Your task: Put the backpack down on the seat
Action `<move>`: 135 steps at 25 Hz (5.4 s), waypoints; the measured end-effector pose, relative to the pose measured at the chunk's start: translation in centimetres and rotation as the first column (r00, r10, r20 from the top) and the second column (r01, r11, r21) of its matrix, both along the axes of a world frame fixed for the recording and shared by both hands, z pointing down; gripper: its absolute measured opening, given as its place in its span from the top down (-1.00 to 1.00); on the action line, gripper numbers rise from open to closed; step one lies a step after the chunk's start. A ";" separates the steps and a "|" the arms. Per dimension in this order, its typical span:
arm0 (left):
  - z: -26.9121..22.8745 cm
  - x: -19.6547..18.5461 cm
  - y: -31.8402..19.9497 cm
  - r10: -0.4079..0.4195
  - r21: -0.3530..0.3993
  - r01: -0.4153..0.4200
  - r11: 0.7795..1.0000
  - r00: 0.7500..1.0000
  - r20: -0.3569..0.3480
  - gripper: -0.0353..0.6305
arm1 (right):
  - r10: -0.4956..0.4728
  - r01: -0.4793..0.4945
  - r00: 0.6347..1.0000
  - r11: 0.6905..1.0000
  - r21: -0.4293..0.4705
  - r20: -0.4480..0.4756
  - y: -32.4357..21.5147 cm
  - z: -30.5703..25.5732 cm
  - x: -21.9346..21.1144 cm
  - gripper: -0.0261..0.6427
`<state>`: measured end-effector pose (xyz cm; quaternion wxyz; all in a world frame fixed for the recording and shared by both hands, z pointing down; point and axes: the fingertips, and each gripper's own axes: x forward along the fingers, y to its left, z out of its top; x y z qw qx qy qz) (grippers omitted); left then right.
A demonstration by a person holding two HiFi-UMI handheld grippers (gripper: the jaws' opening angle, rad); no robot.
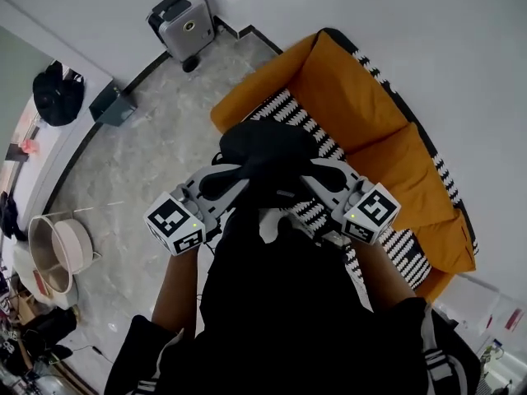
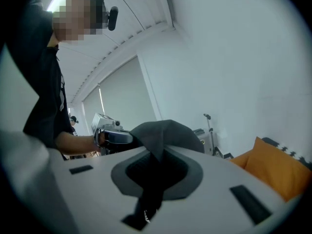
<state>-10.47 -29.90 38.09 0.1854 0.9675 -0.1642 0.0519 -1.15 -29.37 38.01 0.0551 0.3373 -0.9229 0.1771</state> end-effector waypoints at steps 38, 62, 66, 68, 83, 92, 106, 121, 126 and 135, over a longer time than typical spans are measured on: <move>11.1 7.8 -16.6 0.293 -0.194 -0.276 0.941 0.954 0.064 0.76 | 0.318 -0.318 0.947 0.925 -0.205 -0.034 -14.6 11.0 7.5 0.82; 20.5 14.7 -24.2 0.308 -0.332 -0.241 0.912 0.937 0.164 0.76 | 0.296 -0.305 0.952 0.890 -0.339 -0.080 -23.5 20.5 14.8 0.82; 20.8 15.8 -25.7 0.293 -0.324 -0.227 0.918 0.941 0.170 0.76 | 0.294 -0.304 0.952 0.896 -0.325 -0.081 -25.0 20.9 15.9 0.82; 21.0 16.2 -26.6 0.287 -0.317 -0.221 0.922 0.941 0.178 0.76 | 0.289 -0.304 0.953 0.900 -0.314 -0.094 -25.9 21.2 16.3 0.82; 22.4 19.9 -33.4 0.247 -0.227 -0.184 0.956 0.925 0.288 0.76 | 0.333 -0.360 0.931 0.902 -0.238 -0.146 -32.4 23.2 20.1 0.82; 23.6 21.3 -36.3 0.218 -0.220 -0.150 0.964 0.919 0.327 0.76 | 0.388 -0.421 0.904 0.881 -0.216 -0.178 -35.0 24.5 21.6 0.82; 25.5 22.4 -39.6 0.199 -0.209 -0.128 0.969 0.908 0.368 0.76 | 0.401 -0.449 0.887 0.864 -0.229 -0.228 -38.0 26.5 22.5 0.82; 26.4 22.0 -40.1 0.190 -0.225 -0.108 0.968 0.902 0.388 0.42 | 0.388 -0.433 0.899 0.859 -0.275 -0.202 -37.7 26.9 23.0 0.50; 26.0 20.9 -39.9 0.190 -0.208 -0.112 0.972 0.892 0.410 0.36 | 0.370 -0.415 0.906 0.871 -0.263 -0.205 -36.6 26.1 22.6 0.46; 20.5 19.4 -39.1 0.161 -0.123 -0.123 0.985 0.913 0.374 0.36 | 0.436 -0.466 0.882 0.864 -0.189 -0.178 -34.2 21.4 23.7 0.46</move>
